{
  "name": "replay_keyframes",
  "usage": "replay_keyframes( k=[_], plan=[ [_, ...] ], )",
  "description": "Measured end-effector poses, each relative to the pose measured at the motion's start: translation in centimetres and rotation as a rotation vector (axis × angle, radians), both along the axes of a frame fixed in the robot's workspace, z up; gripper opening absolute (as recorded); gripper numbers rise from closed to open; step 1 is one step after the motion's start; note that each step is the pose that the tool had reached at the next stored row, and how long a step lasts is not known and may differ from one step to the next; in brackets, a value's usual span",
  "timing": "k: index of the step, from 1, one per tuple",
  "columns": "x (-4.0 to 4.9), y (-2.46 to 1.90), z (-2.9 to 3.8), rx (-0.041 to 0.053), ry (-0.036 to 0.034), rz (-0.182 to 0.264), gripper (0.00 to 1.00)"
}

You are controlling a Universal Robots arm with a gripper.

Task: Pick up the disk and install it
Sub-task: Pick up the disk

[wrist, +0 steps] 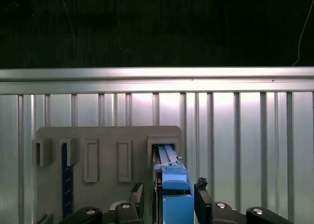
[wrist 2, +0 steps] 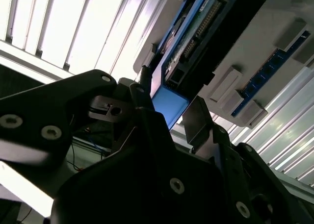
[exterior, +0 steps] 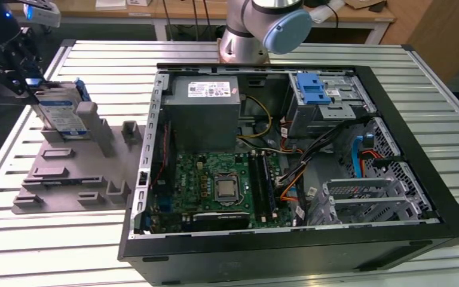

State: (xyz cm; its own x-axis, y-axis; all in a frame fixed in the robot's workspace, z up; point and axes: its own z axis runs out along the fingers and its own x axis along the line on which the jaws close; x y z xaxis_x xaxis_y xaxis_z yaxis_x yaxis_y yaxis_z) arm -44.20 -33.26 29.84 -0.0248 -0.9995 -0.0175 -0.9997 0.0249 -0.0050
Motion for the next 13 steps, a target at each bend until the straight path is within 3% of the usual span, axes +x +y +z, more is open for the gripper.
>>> replay_keyframes(
  k=[9, 13],
  plan=[
    [-0.20, 0.37, -0.60, -0.0007, 0.0000, 0.000, 0.53],
    [-0.20, 0.37, -0.90, -0.0088, 0.0002, 0.000, 0.53]
  ],
)
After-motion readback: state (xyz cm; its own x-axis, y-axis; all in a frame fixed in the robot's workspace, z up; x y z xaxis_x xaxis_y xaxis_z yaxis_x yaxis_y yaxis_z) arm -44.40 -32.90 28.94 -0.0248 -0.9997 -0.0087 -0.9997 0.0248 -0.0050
